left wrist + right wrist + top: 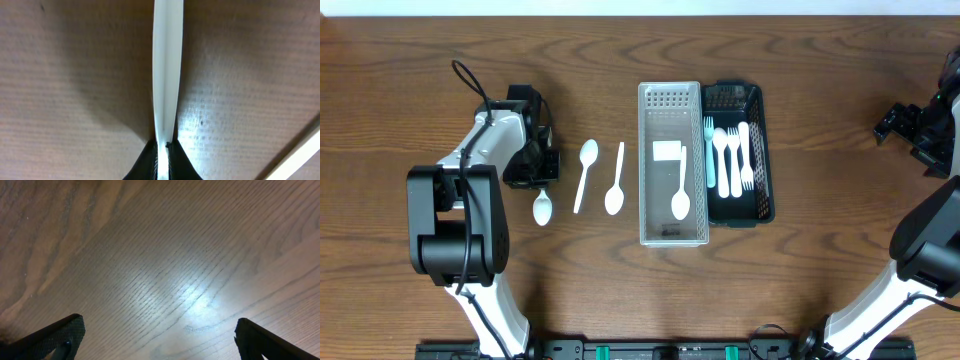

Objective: Pack container
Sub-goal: 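Lift the spoon and drop it into the grey basket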

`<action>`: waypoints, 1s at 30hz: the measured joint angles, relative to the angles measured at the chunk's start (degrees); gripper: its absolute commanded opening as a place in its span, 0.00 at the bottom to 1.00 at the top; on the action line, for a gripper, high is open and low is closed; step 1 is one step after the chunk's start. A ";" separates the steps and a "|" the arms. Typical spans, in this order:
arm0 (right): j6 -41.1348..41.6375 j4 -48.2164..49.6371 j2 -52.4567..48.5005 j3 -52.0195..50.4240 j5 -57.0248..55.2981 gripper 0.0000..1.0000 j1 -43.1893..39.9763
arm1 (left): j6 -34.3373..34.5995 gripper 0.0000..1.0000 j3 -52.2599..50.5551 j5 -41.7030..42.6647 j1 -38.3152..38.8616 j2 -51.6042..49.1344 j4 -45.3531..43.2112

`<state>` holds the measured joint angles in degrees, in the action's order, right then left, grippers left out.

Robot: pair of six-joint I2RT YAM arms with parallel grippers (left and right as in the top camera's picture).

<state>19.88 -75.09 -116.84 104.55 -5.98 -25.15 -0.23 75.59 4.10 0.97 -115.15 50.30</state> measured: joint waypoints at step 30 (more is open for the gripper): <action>0.00 0.00 0.00 0.00 0.00 0.99 0.00 | 19.17 0.45 11.32 12.76 29.62 18.86 -3.69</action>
<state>19.88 -75.09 -116.84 104.55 -5.98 -25.15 18.94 86.91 16.86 30.59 -96.29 46.61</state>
